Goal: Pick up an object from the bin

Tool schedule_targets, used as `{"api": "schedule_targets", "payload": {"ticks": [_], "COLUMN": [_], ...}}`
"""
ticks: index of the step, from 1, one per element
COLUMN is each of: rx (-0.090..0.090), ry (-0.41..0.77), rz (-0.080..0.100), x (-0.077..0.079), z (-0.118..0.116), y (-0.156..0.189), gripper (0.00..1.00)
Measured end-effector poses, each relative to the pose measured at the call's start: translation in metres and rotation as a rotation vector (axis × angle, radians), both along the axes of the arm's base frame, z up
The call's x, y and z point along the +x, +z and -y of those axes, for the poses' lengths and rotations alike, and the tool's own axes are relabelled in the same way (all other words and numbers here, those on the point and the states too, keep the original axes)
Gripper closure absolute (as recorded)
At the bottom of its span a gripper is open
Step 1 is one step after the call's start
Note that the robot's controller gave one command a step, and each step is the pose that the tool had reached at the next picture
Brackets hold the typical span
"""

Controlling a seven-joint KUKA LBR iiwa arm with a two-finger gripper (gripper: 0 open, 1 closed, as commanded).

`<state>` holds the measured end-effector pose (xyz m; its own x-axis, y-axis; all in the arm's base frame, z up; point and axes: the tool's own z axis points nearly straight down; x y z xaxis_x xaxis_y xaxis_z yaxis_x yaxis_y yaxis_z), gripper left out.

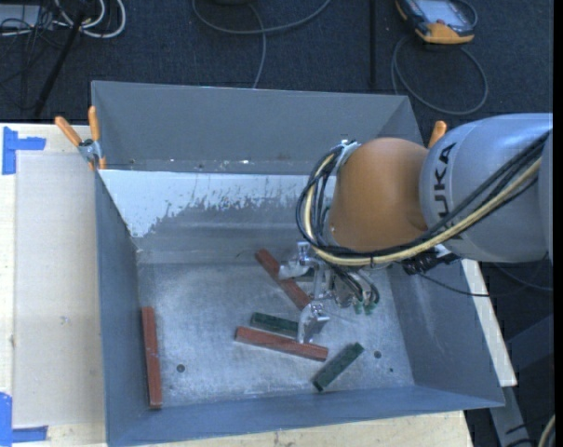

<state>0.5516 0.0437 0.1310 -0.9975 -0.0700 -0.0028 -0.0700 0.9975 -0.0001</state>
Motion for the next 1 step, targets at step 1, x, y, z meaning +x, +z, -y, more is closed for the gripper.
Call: {"api": "schedule_targets", "payload": {"ticks": [1], "rx": [0.007], "ry": [-0.073], "rz": [-0.002], "x": [0.0086], "z": [0.0045], "y": [-0.0529], "gripper": [0.0]}}
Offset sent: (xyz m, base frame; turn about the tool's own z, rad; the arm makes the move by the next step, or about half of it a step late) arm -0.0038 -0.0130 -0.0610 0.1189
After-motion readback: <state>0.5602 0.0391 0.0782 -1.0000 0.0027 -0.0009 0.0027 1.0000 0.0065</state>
